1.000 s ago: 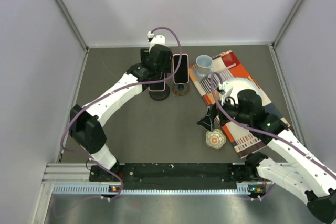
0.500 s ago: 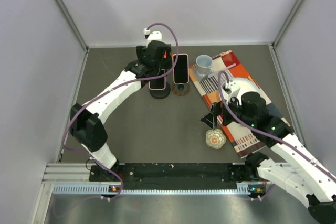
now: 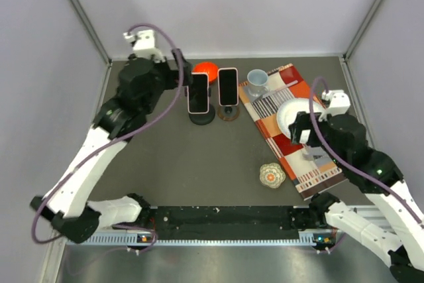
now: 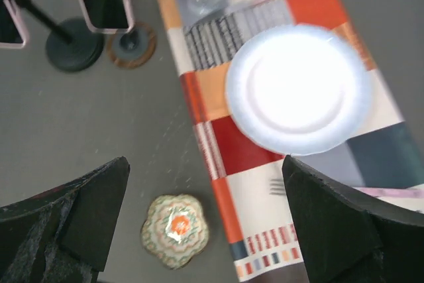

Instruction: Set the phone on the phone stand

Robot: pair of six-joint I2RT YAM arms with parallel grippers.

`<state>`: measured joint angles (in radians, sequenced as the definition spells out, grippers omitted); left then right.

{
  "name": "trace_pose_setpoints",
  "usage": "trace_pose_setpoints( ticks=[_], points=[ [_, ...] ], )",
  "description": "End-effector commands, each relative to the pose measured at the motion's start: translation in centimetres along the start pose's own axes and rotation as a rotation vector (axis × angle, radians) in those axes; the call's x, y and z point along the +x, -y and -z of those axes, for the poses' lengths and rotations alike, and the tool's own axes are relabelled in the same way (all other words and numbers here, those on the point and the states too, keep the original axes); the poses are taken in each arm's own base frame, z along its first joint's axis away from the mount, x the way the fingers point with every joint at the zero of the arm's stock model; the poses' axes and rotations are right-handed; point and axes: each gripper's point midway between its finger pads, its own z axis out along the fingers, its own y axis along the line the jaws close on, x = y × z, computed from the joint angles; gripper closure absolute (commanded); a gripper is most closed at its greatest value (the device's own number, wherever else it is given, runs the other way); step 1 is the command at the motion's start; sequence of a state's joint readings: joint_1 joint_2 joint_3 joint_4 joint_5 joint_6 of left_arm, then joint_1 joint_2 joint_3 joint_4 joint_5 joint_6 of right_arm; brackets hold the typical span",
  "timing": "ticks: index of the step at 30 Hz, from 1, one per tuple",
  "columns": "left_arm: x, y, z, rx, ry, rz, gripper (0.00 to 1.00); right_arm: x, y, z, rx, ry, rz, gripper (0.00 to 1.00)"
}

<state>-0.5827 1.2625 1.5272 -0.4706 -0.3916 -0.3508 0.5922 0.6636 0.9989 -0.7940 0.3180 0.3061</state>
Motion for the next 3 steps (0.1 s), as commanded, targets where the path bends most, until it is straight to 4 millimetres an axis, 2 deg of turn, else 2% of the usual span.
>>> trace_pose_setpoints(
  ticks=[1,2,3],
  points=[
    [-5.9,0.0,7.8,0.151,0.181,0.003,0.01,-5.3,4.7,5.0,0.193,0.187,0.024,0.01],
    [-6.9,-0.1,9.1,0.164,0.213,0.006,0.01,-6.2,4.9,5.8,0.195,0.217,0.022,0.01],
    [-7.8,-0.3,10.2,0.175,0.241,-0.001,0.01,-8.3,4.9,7.5,0.179,0.278,0.030,0.01]
  ],
)
